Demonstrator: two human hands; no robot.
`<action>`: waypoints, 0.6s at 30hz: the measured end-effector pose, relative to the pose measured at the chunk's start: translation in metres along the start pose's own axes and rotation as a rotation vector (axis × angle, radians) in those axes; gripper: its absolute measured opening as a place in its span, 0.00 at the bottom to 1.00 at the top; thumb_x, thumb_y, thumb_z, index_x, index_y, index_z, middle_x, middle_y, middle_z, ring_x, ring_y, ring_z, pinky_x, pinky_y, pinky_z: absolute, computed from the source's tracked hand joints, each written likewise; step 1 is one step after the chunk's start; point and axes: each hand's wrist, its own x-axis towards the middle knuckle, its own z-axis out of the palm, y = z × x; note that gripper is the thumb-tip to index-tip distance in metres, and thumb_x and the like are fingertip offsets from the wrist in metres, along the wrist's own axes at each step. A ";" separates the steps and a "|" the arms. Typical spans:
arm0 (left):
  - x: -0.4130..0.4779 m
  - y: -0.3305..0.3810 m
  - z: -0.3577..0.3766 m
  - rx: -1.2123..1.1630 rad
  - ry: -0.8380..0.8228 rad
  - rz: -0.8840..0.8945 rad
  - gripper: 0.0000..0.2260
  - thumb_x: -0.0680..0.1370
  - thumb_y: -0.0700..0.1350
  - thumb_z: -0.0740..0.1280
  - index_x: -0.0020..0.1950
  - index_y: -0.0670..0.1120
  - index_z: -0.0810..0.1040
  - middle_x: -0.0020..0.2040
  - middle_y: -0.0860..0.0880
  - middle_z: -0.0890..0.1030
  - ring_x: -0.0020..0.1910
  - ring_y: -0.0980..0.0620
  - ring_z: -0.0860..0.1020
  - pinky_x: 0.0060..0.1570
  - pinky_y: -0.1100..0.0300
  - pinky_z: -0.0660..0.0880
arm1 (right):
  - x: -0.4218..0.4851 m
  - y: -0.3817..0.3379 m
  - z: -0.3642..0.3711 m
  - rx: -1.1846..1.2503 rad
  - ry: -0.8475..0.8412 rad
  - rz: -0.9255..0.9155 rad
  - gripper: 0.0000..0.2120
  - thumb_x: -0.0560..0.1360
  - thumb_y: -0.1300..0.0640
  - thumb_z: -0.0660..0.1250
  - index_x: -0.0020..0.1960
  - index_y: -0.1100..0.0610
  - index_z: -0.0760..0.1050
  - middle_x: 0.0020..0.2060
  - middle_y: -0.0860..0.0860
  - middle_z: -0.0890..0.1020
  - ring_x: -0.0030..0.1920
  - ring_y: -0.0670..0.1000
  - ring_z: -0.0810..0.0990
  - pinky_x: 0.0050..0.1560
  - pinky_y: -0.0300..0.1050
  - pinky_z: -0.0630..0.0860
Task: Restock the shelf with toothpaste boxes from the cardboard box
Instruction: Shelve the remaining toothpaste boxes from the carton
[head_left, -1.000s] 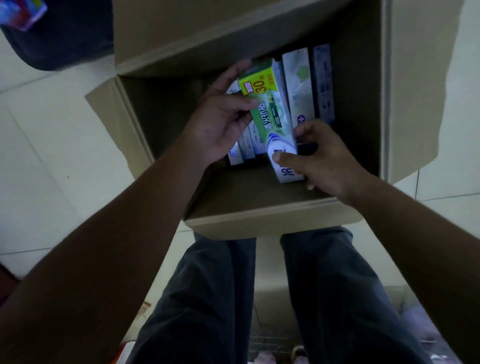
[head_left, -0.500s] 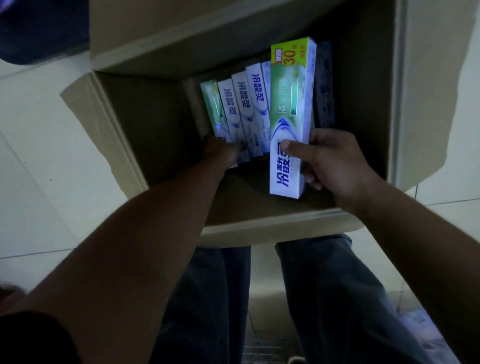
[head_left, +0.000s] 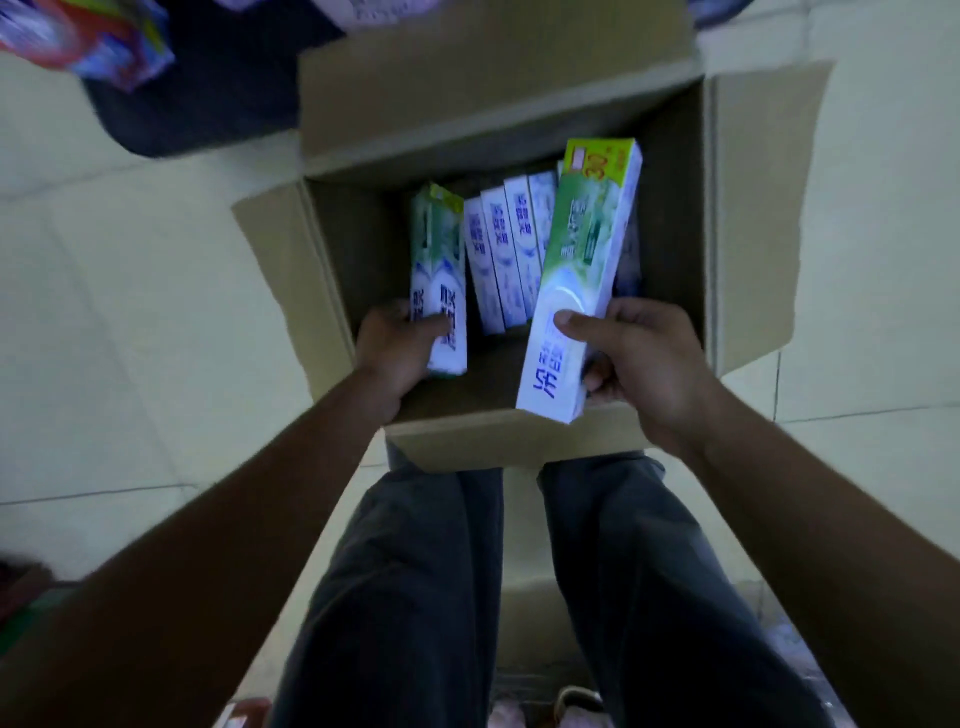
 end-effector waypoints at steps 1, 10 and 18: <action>-0.028 0.013 -0.018 -0.051 -0.027 -0.003 0.06 0.74 0.44 0.74 0.50 0.47 0.85 0.45 0.45 0.86 0.40 0.50 0.84 0.37 0.54 0.82 | -0.020 -0.010 0.002 0.001 -0.011 -0.006 0.17 0.73 0.56 0.76 0.48 0.70 0.77 0.34 0.62 0.83 0.22 0.49 0.74 0.25 0.40 0.72; -0.285 0.123 -0.153 -0.508 -0.339 0.119 0.11 0.81 0.38 0.65 0.58 0.53 0.75 0.59 0.39 0.83 0.48 0.42 0.82 0.35 0.55 0.79 | -0.237 -0.136 0.027 0.029 -0.177 -0.154 0.19 0.65 0.51 0.79 0.48 0.63 0.79 0.38 0.63 0.85 0.24 0.51 0.73 0.28 0.42 0.73; -0.459 0.208 -0.248 -0.527 -0.328 0.527 0.27 0.65 0.39 0.72 0.64 0.54 0.80 0.60 0.41 0.84 0.56 0.40 0.84 0.47 0.47 0.82 | -0.419 -0.254 0.049 -0.033 -0.348 -0.467 0.20 0.63 0.49 0.81 0.49 0.58 0.81 0.44 0.66 0.85 0.35 0.60 0.76 0.28 0.43 0.71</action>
